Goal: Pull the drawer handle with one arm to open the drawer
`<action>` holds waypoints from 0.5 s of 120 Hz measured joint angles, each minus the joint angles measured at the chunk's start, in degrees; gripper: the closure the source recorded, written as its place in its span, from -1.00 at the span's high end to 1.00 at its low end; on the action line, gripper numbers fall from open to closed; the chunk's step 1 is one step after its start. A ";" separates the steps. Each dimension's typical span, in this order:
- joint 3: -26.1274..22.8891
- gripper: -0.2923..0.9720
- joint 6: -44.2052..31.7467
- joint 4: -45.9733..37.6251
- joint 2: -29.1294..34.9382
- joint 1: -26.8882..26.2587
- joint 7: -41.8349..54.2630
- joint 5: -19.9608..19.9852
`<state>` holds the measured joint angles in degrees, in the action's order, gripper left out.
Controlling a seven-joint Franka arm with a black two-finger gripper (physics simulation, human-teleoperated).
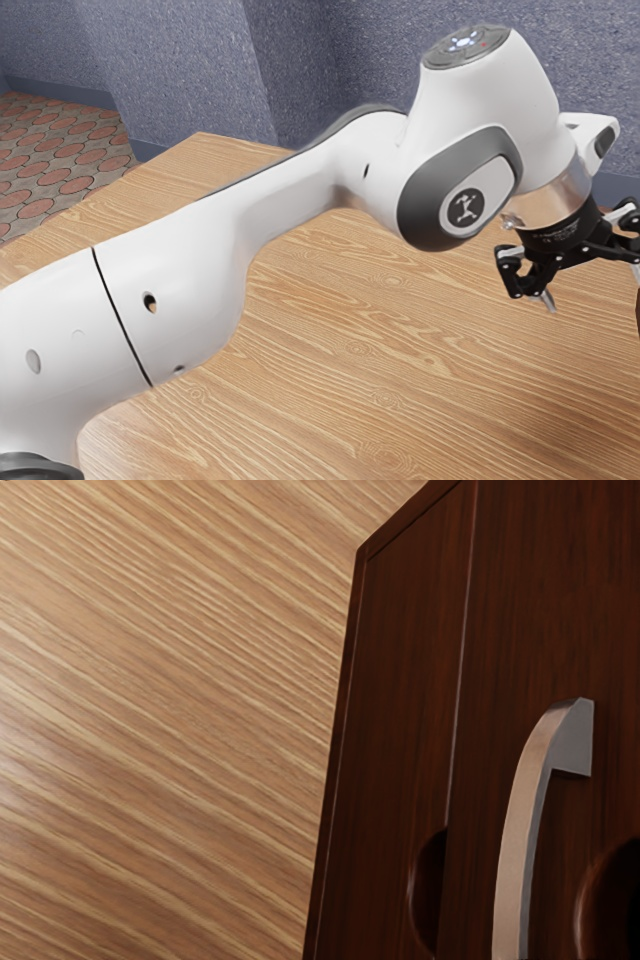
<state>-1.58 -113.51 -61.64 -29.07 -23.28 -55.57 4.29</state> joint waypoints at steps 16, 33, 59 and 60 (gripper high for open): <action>-0.80 0.54 -1.06 -0.15 -0.37 0.03 0.49 0.02; -0.87 0.54 -1.93 -0.96 -0.69 0.06 0.92 0.09; -1.54 0.52 -3.79 -1.30 -1.44 0.34 1.38 0.39; -1.56 0.52 -3.85 -1.33 -1.48 0.36 1.39 0.39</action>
<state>-3.14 -117.36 -62.97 -30.55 -22.92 -54.18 4.69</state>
